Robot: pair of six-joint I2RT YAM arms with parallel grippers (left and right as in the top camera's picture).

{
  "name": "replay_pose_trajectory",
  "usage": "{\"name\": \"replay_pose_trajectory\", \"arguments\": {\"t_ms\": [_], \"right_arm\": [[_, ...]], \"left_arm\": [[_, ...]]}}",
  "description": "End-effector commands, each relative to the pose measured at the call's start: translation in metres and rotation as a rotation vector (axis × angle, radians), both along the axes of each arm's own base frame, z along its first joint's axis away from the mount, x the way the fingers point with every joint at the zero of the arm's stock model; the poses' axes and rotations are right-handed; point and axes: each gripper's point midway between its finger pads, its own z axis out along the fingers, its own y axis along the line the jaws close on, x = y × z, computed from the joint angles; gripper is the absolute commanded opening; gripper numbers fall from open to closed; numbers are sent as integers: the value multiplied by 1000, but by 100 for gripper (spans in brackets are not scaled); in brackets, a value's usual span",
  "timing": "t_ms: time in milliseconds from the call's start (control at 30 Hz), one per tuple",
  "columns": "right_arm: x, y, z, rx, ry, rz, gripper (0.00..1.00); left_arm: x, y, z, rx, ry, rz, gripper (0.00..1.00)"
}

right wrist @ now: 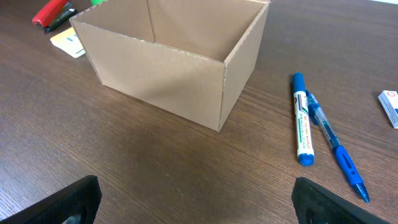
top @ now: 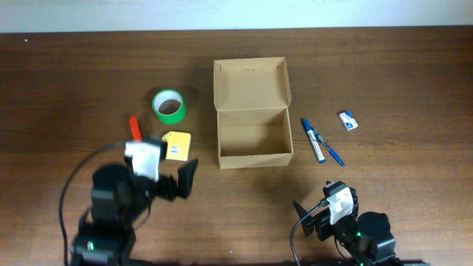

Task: Pack container
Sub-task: 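Reach left gripper to the green tape roll and grasp it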

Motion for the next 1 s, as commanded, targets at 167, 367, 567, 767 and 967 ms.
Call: {"name": "replay_pose_trajectory", "arguments": {"t_ms": [167,367,567,767,967], "right_arm": [[-1,2,-1,0,-3,17,99],[-1,2,-1,0,-3,17,99],[-1,2,-1,0,-3,17,99],[-1,2,-1,0,-3,17,99],[-1,2,-1,0,-3,17,99]], "left_arm": [[96,38,27,243,133,210,100],[156,37,-26,373,261,170,100],[177,32,-80,382,341,146,100],[195,29,-128,389,385,136,100],[201,19,-172,364,439,93,78]]}}
